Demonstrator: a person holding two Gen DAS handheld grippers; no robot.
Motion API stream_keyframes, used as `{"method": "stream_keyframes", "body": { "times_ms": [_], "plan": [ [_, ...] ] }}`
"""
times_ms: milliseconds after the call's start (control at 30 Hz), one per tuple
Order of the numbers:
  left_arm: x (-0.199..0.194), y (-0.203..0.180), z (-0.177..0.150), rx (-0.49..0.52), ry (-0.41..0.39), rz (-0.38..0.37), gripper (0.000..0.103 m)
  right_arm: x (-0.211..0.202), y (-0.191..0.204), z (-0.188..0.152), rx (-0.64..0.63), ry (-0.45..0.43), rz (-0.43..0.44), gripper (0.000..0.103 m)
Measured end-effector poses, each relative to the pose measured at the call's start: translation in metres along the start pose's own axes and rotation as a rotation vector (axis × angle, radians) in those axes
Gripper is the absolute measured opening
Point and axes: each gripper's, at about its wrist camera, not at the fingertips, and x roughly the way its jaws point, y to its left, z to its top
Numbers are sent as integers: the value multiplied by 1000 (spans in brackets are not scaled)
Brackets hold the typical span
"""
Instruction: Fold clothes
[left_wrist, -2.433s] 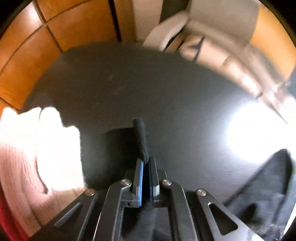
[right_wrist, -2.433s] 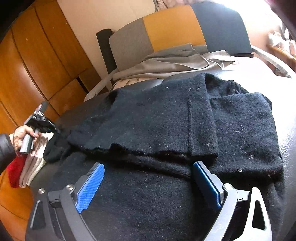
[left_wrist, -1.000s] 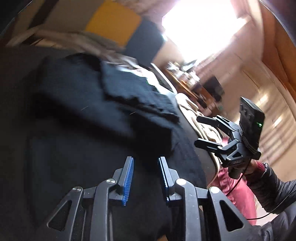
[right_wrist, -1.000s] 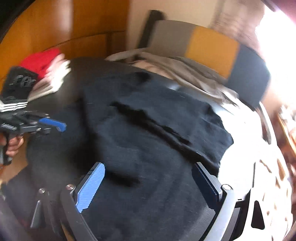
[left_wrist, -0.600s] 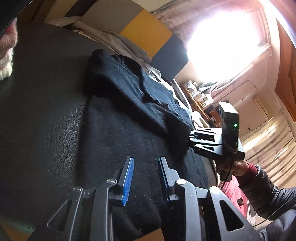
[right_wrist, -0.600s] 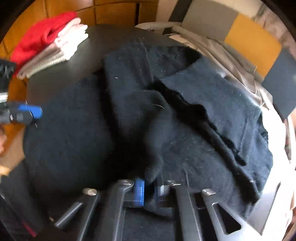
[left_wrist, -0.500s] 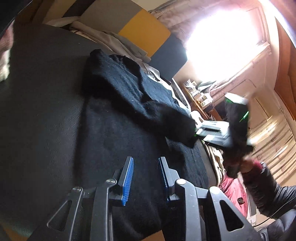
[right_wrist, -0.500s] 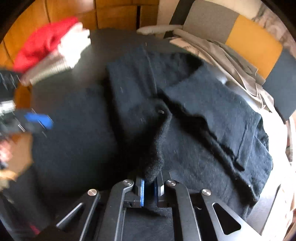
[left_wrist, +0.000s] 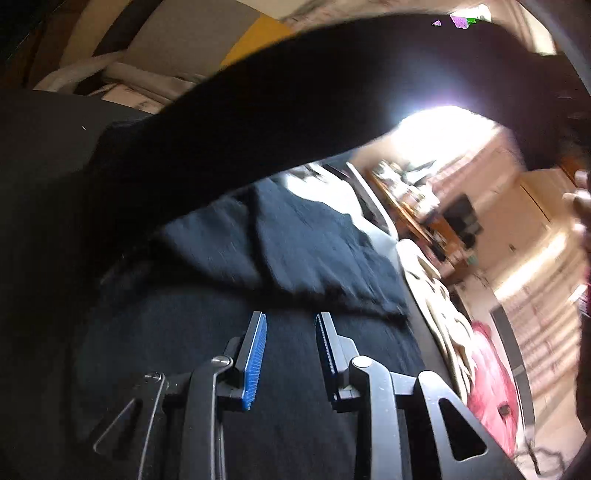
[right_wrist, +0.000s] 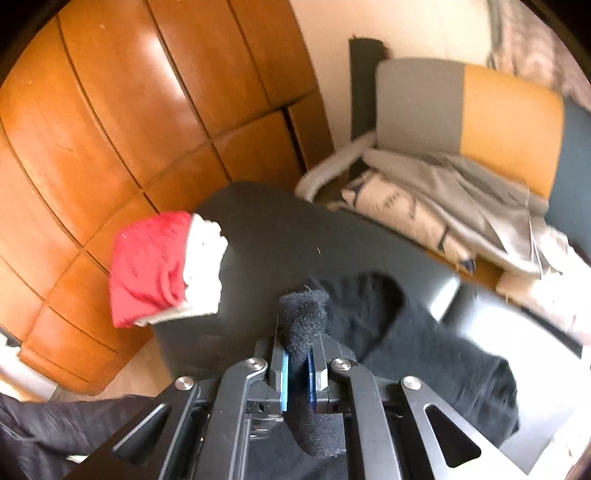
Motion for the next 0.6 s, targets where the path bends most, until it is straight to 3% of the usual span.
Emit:
{"method": "stream_keyframes", "body": {
  "times_ms": [100, 200, 300, 400, 467, 533, 600],
  "plan": [
    [9, 13, 20, -47, -40, 56, 27, -15, 6, 24, -19, -19, 37, 8],
    [10, 27, 28, -72, -47, 86, 27, -34, -11, 24, 27, -56, 44, 8],
    [7, 31, 20, -32, -29, 127, 27, -50, -36, 18, 96, -78, 32, 9],
    [0, 45, 8, -39, -5, 156, 27, -40, -90, -20, 230, -33, -59, 13],
    [-7, 51, 2, -49, -10, 150, 27, -28, -128, -52, 334, 7, -118, 38],
    [-14, 53, -2, -49, -16, 135, 27, -17, -155, -89, 397, 33, -186, 49],
    [-19, 53, -4, -49, -18, 113, 27, -9, -175, -127, 495, 36, -178, 49]
  ]
}}
